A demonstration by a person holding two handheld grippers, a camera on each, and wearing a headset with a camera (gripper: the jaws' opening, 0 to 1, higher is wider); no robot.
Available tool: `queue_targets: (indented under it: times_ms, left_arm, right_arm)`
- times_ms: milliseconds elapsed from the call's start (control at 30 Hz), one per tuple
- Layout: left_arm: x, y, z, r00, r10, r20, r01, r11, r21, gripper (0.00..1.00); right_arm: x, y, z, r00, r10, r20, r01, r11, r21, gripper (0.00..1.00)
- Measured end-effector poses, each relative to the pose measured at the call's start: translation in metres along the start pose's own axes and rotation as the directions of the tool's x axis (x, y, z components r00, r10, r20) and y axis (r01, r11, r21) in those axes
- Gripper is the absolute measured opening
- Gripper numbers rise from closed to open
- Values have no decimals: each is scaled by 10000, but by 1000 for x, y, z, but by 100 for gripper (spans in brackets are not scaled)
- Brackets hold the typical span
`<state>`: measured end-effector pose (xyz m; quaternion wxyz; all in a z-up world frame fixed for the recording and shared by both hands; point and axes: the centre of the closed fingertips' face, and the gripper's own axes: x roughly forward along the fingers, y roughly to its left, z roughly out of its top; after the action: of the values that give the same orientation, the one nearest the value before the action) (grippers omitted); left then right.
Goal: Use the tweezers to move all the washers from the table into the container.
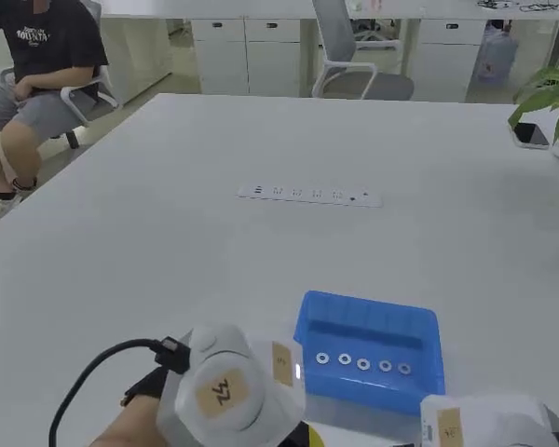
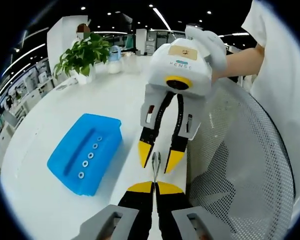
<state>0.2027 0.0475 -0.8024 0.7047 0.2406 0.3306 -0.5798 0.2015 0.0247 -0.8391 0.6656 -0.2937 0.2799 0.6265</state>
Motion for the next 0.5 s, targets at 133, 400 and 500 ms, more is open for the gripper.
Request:
queue_targets:
  times_ms: [133, 400, 500]
  left_arm:
    - [4, 4, -16, 9968, -111, -796, 119, 9999, 97, 0]
    - [15, 12, -37, 9703, -131, -2417, 210, 9993, 301, 0]
    - [19, 13, -40, 9538, -89, -3003, 296, 9975, 642, 0]
  right_arm:
    - [-14, -2, -3, 9975, -568, 426, 540, 9965, 645, 33]
    - [-56, -8, -17, 9766, -1884, 1035, 1628, 9626, 2167, 43]
    - [-67, -10, -27, 9715, -2219, 832, 1981, 9530, 2291, 45]
